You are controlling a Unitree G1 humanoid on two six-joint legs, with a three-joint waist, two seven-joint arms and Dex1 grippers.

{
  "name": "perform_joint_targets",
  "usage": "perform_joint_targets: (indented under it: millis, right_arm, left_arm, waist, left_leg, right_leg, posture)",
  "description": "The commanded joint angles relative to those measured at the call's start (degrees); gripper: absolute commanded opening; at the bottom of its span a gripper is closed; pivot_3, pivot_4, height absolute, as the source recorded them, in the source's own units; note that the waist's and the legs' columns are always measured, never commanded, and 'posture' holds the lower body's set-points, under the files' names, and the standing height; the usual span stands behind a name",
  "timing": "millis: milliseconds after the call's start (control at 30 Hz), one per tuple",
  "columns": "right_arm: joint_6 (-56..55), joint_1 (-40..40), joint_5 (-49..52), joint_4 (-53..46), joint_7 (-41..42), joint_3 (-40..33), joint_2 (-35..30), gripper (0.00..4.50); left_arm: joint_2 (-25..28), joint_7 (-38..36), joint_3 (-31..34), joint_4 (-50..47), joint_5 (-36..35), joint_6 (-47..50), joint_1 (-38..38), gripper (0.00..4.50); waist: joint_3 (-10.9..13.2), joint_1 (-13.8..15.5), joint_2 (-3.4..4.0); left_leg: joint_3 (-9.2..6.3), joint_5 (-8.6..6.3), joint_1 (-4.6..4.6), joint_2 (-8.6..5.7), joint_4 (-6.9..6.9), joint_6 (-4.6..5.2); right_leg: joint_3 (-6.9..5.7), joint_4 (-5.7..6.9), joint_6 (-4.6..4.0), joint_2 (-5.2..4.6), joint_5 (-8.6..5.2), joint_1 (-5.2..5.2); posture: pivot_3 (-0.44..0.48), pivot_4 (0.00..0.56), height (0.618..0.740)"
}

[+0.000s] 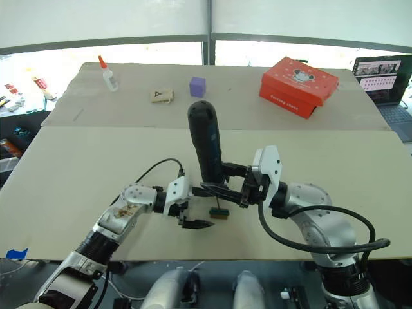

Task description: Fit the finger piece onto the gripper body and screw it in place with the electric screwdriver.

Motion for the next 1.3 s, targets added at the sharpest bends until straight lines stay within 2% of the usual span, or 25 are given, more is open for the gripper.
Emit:
perform_joint_targets:
  millis: [33, 1300]
  right_arm:
    - [-2.17, -0.65, 0.84, -1.58, 0.47, -1.08, 0.34, 1.92]
    - [-2.16, 0.38, 0.89, -2.13, 0.92, -1.08, 0.20, 1.92]
  left_arm:
    - [-0.27, -0.20, 0.84, -0.53, -0.82, -0.68, -0.74, 4.50]
    - [-0.29, 0.11, 0.91, -1.03, -0.86, -0.54, -0.50, 4.50]
  waist:
    - [0.00, 0.01, 0.00]
    - [0.00, 0.01, 0.00]
  left_leg:
    - [0.00, 0.00, 0.00, 0.00, 0.00, 0.00]
    - [0.00, 0.00, 0.00, 0.00, 0.00, 0.00]
  right_leg:
    - [0.00, 0.00, 0.00, 0.00, 0.00, 0.00]
    - [0.00, 0.00, 0.00, 0.00, 0.00, 0.01]
  posture:
    - [0.000, 0.150, 0.740]
    - [0.000, 0.150, 0.740]
